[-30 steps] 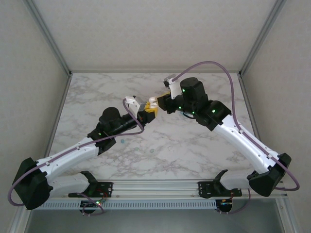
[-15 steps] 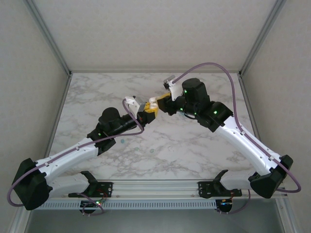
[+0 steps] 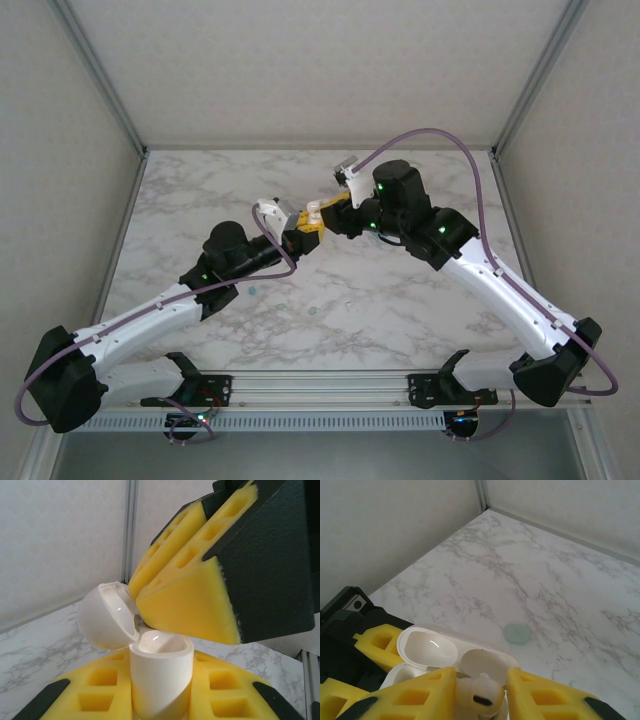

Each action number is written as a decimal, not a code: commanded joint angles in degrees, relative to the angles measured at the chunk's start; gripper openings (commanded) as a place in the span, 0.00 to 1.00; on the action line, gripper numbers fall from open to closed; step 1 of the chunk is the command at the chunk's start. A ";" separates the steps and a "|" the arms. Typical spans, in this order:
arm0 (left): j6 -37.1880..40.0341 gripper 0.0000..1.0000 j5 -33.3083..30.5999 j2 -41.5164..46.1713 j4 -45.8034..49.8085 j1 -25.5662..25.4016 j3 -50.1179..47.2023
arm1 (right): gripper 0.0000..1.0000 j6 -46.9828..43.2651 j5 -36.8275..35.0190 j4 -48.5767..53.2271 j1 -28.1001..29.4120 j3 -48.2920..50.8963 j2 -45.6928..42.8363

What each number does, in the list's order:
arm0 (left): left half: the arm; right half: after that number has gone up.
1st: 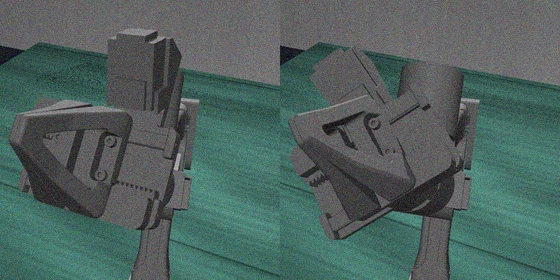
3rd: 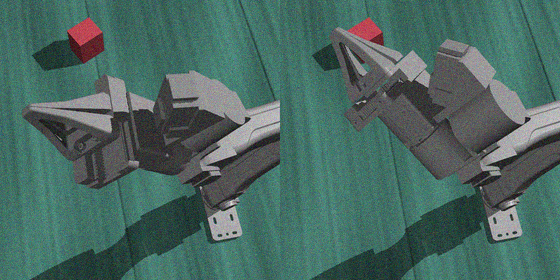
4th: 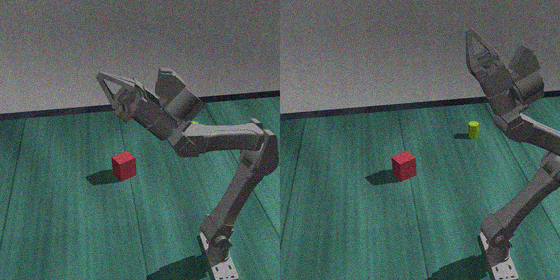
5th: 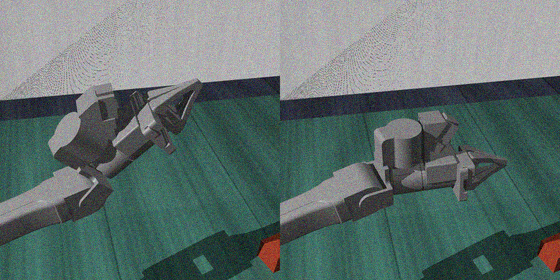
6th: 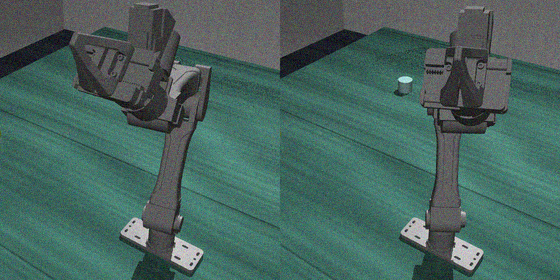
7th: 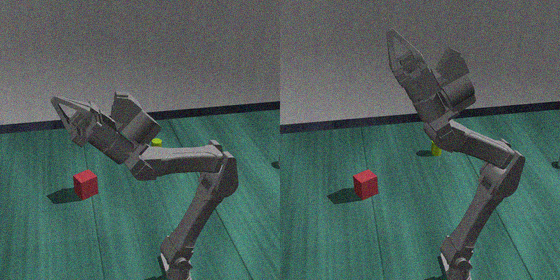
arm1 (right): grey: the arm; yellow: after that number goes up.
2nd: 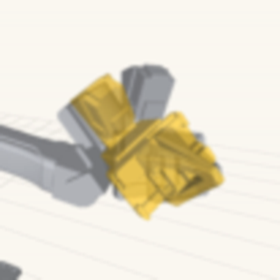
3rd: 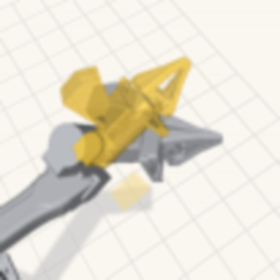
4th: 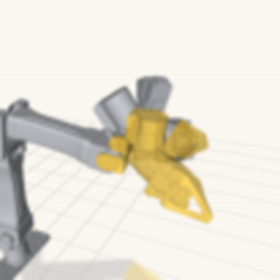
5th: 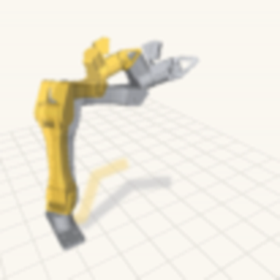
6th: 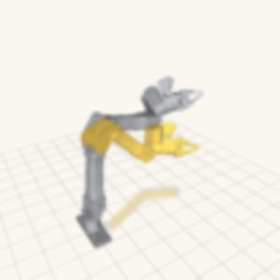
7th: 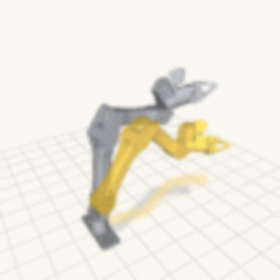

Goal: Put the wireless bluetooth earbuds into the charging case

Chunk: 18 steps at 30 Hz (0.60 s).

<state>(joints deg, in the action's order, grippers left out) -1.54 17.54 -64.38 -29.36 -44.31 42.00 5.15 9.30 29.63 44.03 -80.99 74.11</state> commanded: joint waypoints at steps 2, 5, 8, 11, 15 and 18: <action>0.00 0.11 -0.12 1.09 -5.61 -0.33 1.20 | 0.37 0.20 3.70 4.47 0.77 -1.73 0.72; 0.04 0.11 -0.06 1.10 -5.76 -0.33 1.07 | 0.41 1.22 4.29 5.10 0.62 -2.80 0.80; 0.12 0.11 0.09 1.17 -6.01 -0.32 0.89 | 0.42 1.73 5.34 6.67 0.54 -4.15 1.15; 0.22 0.11 0.18 1.40 -6.00 -0.33 0.94 | 0.47 3.07 5.26 8.13 0.20 -5.51 1.36; 0.31 0.11 0.24 1.59 -6.00 -0.38 0.72 | 0.49 5.31 5.26 7.56 -0.41 -6.01 0.93; 0.22 0.11 0.44 1.71 -5.94 -0.33 0.74 | 0.49 6.59 6.20 7.44 -0.96 -6.27 0.81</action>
<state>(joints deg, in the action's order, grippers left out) -1.52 17.54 -64.23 -31.51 -44.49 42.00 9.47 13.56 35.05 43.57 -85.54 74.70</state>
